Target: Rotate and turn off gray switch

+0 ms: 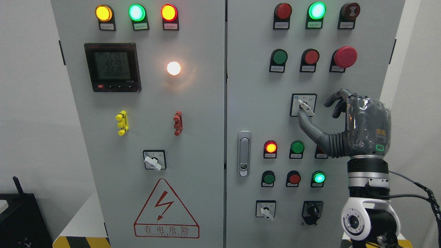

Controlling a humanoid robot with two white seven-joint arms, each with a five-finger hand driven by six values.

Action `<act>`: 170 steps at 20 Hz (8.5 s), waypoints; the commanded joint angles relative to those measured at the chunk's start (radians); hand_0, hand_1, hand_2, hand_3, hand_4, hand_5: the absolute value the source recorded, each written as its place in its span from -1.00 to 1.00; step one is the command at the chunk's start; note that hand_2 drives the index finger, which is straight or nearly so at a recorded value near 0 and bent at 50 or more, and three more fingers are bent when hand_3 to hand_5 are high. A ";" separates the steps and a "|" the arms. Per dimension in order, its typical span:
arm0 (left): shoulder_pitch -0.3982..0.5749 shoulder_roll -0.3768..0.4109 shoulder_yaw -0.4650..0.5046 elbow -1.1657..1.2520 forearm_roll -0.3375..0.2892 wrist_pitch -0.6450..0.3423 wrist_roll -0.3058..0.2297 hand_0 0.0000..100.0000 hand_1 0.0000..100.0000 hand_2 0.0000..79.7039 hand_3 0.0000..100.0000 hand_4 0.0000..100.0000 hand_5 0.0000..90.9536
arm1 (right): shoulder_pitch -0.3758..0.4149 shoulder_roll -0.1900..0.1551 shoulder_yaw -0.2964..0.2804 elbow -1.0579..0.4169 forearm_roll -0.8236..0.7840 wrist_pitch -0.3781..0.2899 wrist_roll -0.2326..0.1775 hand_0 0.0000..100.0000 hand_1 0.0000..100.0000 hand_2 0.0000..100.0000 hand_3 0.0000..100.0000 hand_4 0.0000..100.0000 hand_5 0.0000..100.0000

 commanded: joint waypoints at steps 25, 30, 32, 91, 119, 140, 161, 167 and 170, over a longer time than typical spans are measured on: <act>0.000 0.000 0.032 0.000 0.000 0.000 0.000 -0.76 -0.22 -1.00 -1.00 -1.00 -1.00 | -0.015 -0.027 0.069 0.038 0.022 0.035 -0.001 -0.78 -0.26 0.28 0.73 0.56 0.87; 0.000 0.000 0.032 0.000 0.000 0.000 0.000 -0.76 -0.22 -1.00 -1.00 -1.00 -1.00 | -0.015 -0.027 0.068 0.040 0.022 0.036 -0.001 -0.71 -0.26 0.30 0.73 0.57 0.89; 0.000 0.000 0.032 0.000 0.000 0.000 0.000 -0.76 -0.22 -1.00 -1.00 -1.00 -1.00 | -0.015 -0.027 0.068 0.041 0.022 0.036 -0.001 -0.67 -0.27 0.31 0.75 0.58 0.89; 0.000 0.000 0.032 0.000 0.000 0.000 0.000 -0.76 -0.22 -1.00 -1.00 -1.00 -1.00 | -0.046 -0.023 0.060 0.084 0.022 0.038 -0.006 -0.14 -0.38 0.42 0.88 0.63 0.91; 0.000 0.000 0.032 0.000 0.000 0.000 0.000 -0.76 -0.22 -1.00 -1.00 -1.00 -1.00 | -0.047 -0.023 0.065 0.095 0.019 0.038 -0.006 0.12 -0.50 0.50 0.95 0.66 0.91; 0.000 0.000 0.032 0.000 0.000 0.000 0.000 -0.76 -0.22 -1.00 -1.00 -1.00 -1.00 | -0.047 -0.024 0.060 0.094 0.019 0.038 -0.009 0.24 -0.51 0.51 0.97 0.67 0.91; 0.000 0.000 0.032 0.000 0.000 0.000 0.000 -0.76 -0.22 -1.00 -1.00 -1.00 -1.00 | 0.029 -0.035 0.054 -0.014 0.009 0.000 -0.079 -0.06 -0.48 0.32 0.72 0.59 0.88; 0.000 0.000 0.032 0.002 0.000 0.000 0.000 -0.76 -0.22 -1.00 -1.00 -1.00 -1.00 | 0.120 -0.038 0.054 -0.109 0.008 -0.085 -0.130 -0.09 -0.54 0.02 0.58 0.43 0.57; 0.000 0.000 0.034 0.000 0.000 0.000 0.000 -0.76 -0.22 -1.00 -1.00 -1.00 -1.00 | 0.163 -0.041 0.054 -0.127 0.008 -0.152 -0.167 -0.11 -0.56 -0.16 0.40 0.20 0.16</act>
